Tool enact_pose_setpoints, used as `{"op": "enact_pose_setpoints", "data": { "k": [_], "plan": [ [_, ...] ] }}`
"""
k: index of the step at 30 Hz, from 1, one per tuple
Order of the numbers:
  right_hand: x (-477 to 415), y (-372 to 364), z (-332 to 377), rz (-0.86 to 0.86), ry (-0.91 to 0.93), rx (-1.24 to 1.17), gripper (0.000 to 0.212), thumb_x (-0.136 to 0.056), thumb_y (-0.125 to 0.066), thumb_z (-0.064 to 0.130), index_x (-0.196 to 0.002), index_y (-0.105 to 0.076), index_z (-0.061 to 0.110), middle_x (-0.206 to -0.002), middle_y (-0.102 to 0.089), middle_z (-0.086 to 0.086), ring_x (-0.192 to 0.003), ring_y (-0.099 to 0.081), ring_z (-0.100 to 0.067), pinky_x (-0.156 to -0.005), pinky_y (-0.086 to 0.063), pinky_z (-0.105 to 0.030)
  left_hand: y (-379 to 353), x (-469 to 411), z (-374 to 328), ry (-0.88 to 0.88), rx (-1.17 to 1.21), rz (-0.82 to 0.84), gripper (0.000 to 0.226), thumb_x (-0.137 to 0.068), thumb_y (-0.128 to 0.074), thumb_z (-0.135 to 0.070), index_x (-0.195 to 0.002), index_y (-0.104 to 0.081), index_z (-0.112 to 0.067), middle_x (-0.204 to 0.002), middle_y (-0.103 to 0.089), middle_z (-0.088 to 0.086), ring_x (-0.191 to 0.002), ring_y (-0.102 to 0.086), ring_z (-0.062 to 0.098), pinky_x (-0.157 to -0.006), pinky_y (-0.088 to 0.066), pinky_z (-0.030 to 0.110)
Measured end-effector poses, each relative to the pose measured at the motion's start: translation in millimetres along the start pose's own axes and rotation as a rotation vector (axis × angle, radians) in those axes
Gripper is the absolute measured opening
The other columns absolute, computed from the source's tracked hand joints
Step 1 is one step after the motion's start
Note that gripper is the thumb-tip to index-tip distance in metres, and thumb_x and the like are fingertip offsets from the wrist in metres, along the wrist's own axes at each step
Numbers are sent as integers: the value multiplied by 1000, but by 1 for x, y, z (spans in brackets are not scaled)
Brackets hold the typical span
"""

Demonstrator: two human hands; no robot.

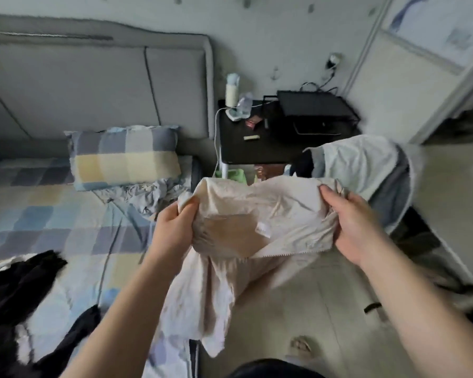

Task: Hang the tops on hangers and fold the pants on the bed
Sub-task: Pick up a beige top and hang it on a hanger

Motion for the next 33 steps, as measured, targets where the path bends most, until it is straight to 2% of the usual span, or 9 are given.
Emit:
{"op": "enact_pose_setpoints", "data": {
  "k": [3,6,8,10,15,19,24,29,33],
  "plan": [
    [13,70,42,-109,84,-31,25,-99,-60,20,-119,-70,8,-115,-73,-15,-107,-71,-29,-95,-53,-44,-98,6,-17,-12,-23,240,16,-90,-73,-37,-83,-80,-25,-86,-78,11,-79,-76,25,-64,-61,35],
    [22,144,81,-225,162,-28,24,-98,-61,19,-115,-70,5,-110,-74,-18,-106,-71,-31,-95,-53,-42,-199,25,-31,-45,-59,460,26,-80,-78,-41,-92,-79,-18,-95,-77,16,-91,-75,33,-80,-60,46],
    [25,193,107,-289,207,-25,23,-97,-62,18,-112,-71,3,-108,-74,-19,-105,-71,-33,-95,-54,-43,-263,37,-40,-96,-74,543,22,-86,-74,-38,-92,-78,-17,-94,-77,14,-90,-75,29,-76,-60,41],
    [26,241,135,-339,243,-16,22,-97,-63,17,-110,-70,2,-108,-74,-21,-105,-70,-35,-98,-53,-47,-322,49,-51,-151,-81,577,15,-95,-68,-29,-89,-78,-19,-90,-78,8,-85,-76,22,-69,-58,34],
    [20,345,209,-388,345,23,22,-97,-64,18,-111,-70,2,-104,-75,-18,-100,-73,-33,-87,-59,-44,-457,73,-87,-266,-95,638,19,-98,-64,-29,-94,-76,-14,-94,-78,9,-91,-75,26,-85,-59,46],
    [11,403,278,-383,418,94,18,-97,-65,23,-105,-73,10,-103,-76,-13,-97,-74,-29,-83,-60,-41,-549,86,-139,-374,-51,638,18,-98,-62,-23,-89,-73,-11,-84,-74,4,-79,-70,19,-75,-57,40],
    [1,446,385,-426,569,273,15,-95,-66,27,-92,-74,14,-95,-78,-8,-93,-75,-23,-85,-59,-38,-645,93,-217,-446,1,666,32,-89,-64,-36,-99,-70,-6,-98,-73,23,-95,-71,41,-91,-56,58],
    [-4,463,487,-512,690,451,18,-95,-67,26,-94,-73,9,-98,-76,-11,-95,-73,-25,-86,-57,-37,-733,95,-301,-610,17,699,17,-97,-62,-30,-86,-70,-19,-80,-76,-2,-82,-72,19,-74,-58,32],
    [-15,472,560,-598,716,602,15,-96,-65,28,-89,-72,17,-94,-76,-8,-91,-73,-25,-80,-56,-34,-801,95,-371,-726,43,765,16,-99,-59,-26,-89,-67,-16,-85,-71,8,-76,-68,21,-79,-58,41]
  ]
}}
Point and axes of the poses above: each hand's wrist, its own x-axis away from the middle knuckle, its own y-axis out of the back of the hand, z = x × y, the point moved 8 cm from there along -x, towards the middle knuckle
